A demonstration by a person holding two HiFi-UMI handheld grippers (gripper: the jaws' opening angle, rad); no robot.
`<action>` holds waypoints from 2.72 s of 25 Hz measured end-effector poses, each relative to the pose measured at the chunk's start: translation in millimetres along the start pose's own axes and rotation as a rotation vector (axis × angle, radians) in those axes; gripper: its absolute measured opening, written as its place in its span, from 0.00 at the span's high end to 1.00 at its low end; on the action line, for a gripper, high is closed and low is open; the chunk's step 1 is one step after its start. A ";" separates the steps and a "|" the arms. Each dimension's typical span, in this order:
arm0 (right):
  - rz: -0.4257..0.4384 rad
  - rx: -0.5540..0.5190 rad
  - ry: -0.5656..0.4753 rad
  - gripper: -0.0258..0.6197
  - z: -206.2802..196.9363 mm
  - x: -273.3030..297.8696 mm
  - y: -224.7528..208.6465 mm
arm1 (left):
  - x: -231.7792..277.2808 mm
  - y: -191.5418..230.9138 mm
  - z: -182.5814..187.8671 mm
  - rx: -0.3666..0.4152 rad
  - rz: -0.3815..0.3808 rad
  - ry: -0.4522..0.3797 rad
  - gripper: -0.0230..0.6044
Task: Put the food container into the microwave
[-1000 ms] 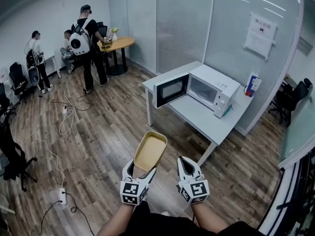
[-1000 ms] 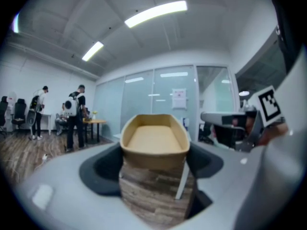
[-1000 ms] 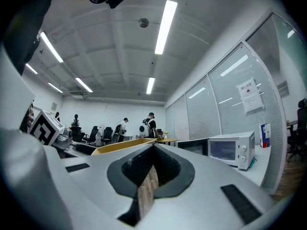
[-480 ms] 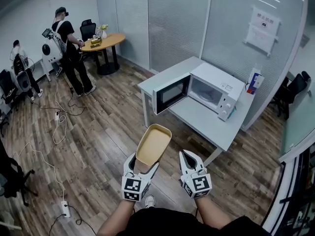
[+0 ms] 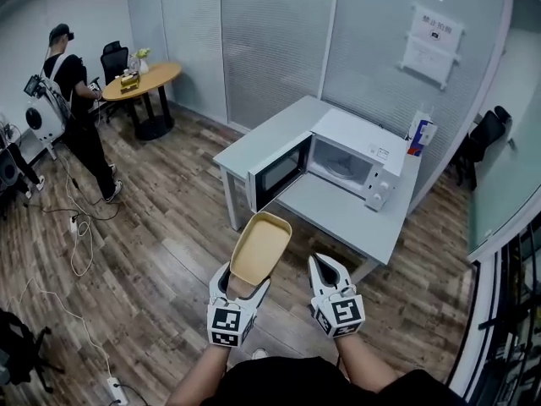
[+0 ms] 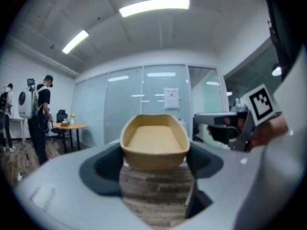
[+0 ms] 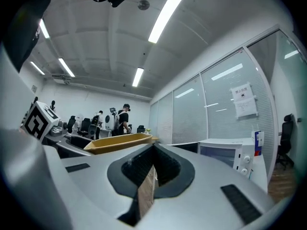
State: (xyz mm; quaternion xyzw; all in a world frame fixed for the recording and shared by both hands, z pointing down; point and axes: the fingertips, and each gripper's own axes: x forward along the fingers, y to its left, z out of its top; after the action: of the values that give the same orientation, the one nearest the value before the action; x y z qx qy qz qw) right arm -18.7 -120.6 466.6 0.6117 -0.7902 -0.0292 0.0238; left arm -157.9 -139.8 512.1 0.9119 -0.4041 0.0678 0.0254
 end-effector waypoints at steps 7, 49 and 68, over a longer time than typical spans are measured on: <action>-0.090 0.057 0.032 0.95 -11.0 11.5 -33.8 | 40.9 -1.1 -1.4 0.007 -0.098 0.007 0.31; -0.075 0.056 -0.017 0.95 -35.1 119.1 -234.9 | 305.0 -18.1 -4.7 0.111 -0.107 0.134 0.30; -0.211 0.052 0.095 0.95 -85.4 181.4 -312.5 | 428.7 -8.2 -44.9 0.073 -0.202 0.226 0.30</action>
State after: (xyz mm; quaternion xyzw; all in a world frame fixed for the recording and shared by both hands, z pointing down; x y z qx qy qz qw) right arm 243.9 -375.7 528.5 0.6928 -0.7197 0.0180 0.0419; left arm 128.3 -444.2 618.4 0.9347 -0.3023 0.1815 0.0444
